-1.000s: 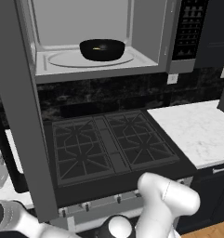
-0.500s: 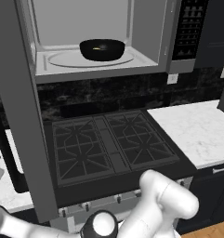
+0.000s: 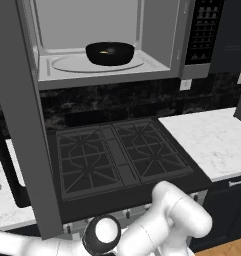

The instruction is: Pick the lemon wedge from the sink and place it in the bowl. Then pick the bowl and place it in the microwave. Then close the microwave door and press the start button.

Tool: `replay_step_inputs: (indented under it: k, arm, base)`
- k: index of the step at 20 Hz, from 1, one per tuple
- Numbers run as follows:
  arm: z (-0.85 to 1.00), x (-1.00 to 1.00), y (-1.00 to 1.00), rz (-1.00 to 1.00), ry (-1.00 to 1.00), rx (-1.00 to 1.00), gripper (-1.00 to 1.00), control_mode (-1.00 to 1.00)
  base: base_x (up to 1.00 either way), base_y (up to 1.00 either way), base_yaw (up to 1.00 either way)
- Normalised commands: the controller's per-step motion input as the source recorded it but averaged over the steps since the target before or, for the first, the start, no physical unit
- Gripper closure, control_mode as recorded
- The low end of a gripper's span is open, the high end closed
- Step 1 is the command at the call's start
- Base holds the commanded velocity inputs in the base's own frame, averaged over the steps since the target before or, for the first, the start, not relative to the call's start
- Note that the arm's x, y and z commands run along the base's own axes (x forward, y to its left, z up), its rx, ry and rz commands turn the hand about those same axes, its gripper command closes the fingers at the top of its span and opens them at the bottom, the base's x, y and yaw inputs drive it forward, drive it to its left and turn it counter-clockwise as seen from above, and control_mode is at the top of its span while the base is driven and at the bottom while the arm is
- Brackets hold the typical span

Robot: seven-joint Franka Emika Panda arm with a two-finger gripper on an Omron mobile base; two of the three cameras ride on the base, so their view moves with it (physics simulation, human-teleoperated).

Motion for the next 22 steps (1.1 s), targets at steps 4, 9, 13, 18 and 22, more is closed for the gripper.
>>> replay_step_inputs:
  k: [4,9,13,18,22]
  arm:
    - [0.39,-0.19,-0.44,-0.04,-0.03,0.04,-1.0,-1.0]
    - [0.43,-0.02,-0.52,-0.04,-0.01,0.03,-1.0,-1.0]
    - [0.19,-0.24,-0.61,-0.05,-0.05,0.0,-1.0,-1.0]
    - [0.12,-0.45,-0.6,-0.1,-0.09,0.0,-1.0,-1.0]
    - [0.26,-0.44,-0.7,-0.07,-0.09,0.0,-1.0,-1.0]
  base:
    - [0.0,0.0,0.0]
    - [0.0,0.0,0.0]
    - [0.0,0.0,0.0]
    - [0.0,0.0,0.0]
    - [0.0,0.0,0.0]
